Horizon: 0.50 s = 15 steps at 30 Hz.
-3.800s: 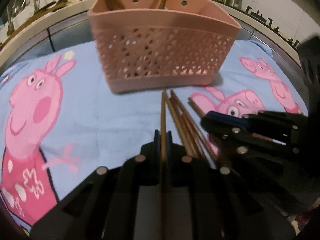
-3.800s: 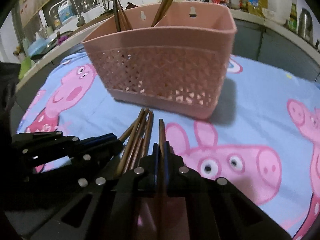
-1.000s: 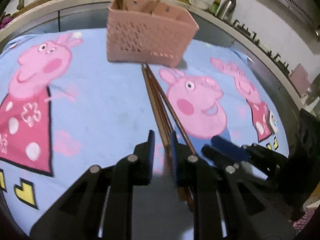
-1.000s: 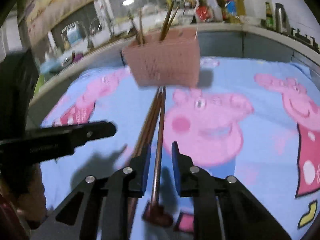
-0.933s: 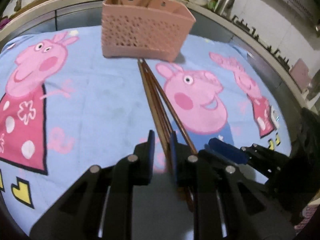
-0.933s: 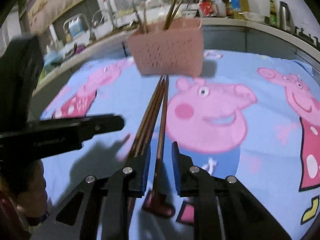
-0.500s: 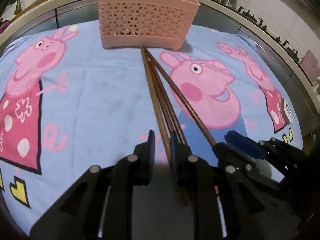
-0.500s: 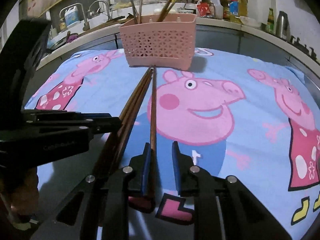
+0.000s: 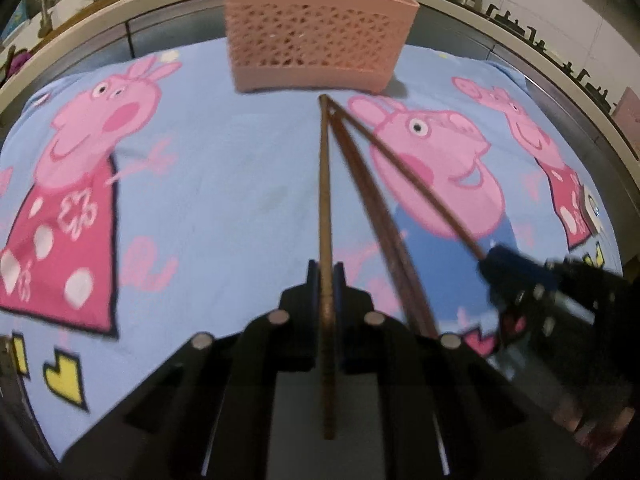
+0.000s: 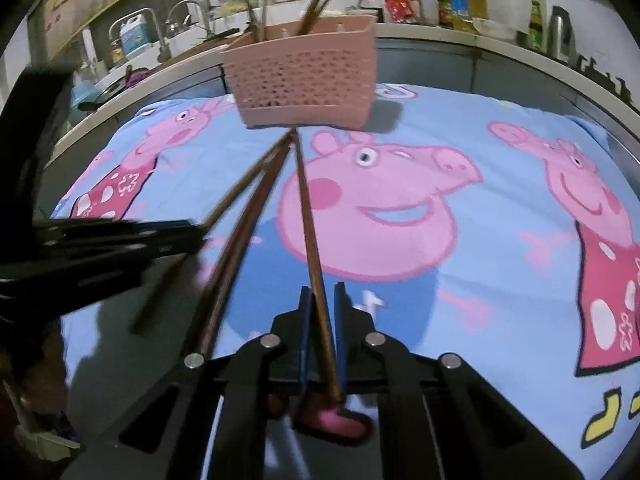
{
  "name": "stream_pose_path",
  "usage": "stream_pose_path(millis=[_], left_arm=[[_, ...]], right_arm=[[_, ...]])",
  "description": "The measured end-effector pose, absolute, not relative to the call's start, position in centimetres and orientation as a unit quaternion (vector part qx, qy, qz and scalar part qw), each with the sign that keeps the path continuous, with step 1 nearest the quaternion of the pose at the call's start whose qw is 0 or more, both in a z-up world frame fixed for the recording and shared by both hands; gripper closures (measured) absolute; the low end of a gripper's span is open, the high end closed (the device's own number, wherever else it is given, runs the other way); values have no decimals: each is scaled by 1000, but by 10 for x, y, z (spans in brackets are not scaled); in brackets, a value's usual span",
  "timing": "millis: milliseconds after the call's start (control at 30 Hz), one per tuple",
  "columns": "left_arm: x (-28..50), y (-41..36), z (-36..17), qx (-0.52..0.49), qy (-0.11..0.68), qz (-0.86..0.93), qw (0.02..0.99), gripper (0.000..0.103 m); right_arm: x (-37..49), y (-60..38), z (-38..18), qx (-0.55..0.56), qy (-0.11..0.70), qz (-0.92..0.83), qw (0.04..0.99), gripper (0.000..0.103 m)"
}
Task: Organize utensils
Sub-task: 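Lower both tools to the bundle and grasp one chopstick each, then raise the left tool's chopstick above the caddy while the right tool raises its chopstick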
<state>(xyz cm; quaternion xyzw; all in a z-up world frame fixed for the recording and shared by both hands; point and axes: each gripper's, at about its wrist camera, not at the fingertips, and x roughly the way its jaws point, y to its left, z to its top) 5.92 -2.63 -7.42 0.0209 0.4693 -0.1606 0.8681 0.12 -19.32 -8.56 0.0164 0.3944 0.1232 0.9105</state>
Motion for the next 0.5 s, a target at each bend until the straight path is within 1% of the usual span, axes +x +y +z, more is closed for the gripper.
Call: stream_pose_path(millis=[67,100,200,367,500], left_arm=[[53,-21,-75,20,471,-161,867,96],[52,-18,-74,21,472,-161,866,95],[60,-21,-73,35,468,-155,869,83],[90,-32,-71,54,458,-151,874,83],[120,-46,-69,74,453,-152,875,83]], right_arm=[[0,-196,-85,24,400,129,907,103],[1,-195,-85,23,403,132,905,103],[12,-183,-82,0,404,142,904,103],[52,-160,-77,-35,405,154,900,103],[91,-150,-72,-38,420,167,891,103]])
